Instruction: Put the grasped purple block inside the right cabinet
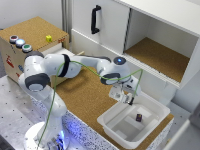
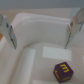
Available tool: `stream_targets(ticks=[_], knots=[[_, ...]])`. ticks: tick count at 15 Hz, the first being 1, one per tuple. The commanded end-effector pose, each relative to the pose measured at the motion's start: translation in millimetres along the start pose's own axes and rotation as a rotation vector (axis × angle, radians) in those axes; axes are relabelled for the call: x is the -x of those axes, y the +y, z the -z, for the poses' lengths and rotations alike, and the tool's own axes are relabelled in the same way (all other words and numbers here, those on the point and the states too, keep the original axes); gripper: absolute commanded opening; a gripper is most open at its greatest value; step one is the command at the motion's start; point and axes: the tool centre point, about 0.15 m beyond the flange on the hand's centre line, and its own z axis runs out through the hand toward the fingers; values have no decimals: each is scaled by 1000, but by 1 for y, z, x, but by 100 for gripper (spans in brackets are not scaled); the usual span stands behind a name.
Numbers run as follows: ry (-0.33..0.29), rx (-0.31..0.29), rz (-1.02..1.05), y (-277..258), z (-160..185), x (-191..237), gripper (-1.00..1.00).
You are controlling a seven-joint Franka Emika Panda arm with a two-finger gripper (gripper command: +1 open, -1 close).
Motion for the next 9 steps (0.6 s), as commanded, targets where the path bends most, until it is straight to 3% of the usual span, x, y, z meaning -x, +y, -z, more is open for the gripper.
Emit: stream_targets(ticks=[1,4,7,9], knots=[[-49,-224,231,78,-70,-22,100],[-35,-231,347,75,-107,-23,100],[-32,-261,433,63,-125,-25,100],[-34,-249,459,60,-132,-17,100]])
